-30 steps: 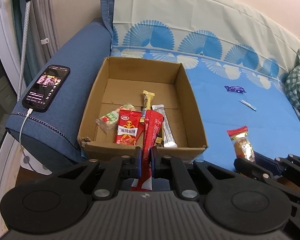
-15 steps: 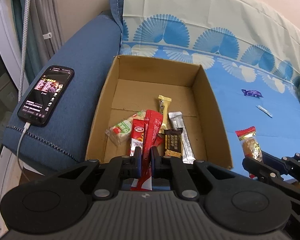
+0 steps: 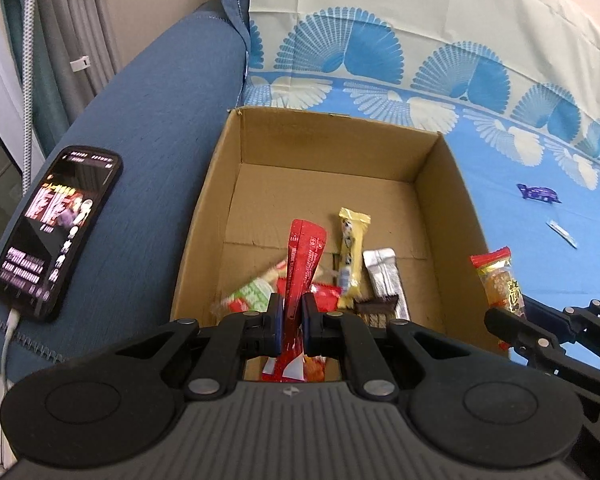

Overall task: Organize snacks
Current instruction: 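Carry the red stick candy and gold bar over the box with both tools, then open both tools to drop the red stick candy and gold bar into box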

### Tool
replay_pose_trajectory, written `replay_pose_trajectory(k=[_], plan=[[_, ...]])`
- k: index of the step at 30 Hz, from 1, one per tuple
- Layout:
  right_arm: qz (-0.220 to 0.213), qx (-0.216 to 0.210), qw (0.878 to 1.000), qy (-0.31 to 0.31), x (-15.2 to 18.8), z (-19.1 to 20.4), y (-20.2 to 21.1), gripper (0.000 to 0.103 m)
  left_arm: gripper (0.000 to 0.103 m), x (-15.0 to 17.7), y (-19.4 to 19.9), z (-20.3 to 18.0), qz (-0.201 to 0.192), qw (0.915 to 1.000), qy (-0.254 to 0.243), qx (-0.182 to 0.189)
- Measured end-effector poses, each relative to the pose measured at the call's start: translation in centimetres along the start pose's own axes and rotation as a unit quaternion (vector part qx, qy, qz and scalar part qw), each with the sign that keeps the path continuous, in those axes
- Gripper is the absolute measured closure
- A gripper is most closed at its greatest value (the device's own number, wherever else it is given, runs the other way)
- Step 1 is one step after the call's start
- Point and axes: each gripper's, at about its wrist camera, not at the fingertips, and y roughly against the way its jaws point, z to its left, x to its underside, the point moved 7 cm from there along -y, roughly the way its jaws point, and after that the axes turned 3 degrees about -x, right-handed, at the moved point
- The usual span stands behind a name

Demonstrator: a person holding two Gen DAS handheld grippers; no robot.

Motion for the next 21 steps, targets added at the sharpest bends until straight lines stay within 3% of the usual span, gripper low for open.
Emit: replay_pose_trajectory(k=[14,15,17,18,19,21], plan=[[0.026,0.0,1.0,-0.002,-1.4,-2.2,-7.8,0.083,0.09,-2.7,-7.4,-0.5,0.031,0.9991,-0.017,-0.024],[0.022,0.001,1.0,-0.001,-1.6,-2.4,-8.1,0.083,0.085,-2.8,-7.7,-0.4,0.03,0.999,-0.017,-0.029],[0.015,0.0,1.0,-0.001,-2.0,-2.6,-8.4,0.065,0.045,-3.3,-8.0,-0.2,0.027,0.9986,-0.017,-0.043],[0.012,0.0,1.0,-0.003,-2.2,-2.7,-8.4,0.051,0.008,-3.6,-7.9,0.0,0.022,0.9984,-0.013,-0.05],[0.009,0.0,1.0,-0.007,-2.4,-2.9,-8.4,0.043,0.001,-3.8,-7.5,0.2,0.01,0.9982,-0.007,-0.058],[0.007,0.006,1.0,-0.014,-2.5,-3.1,-7.9,0.036,0.0,-3.9,-6.1,0.4,-0.023,0.998,-0.002,-0.059]])
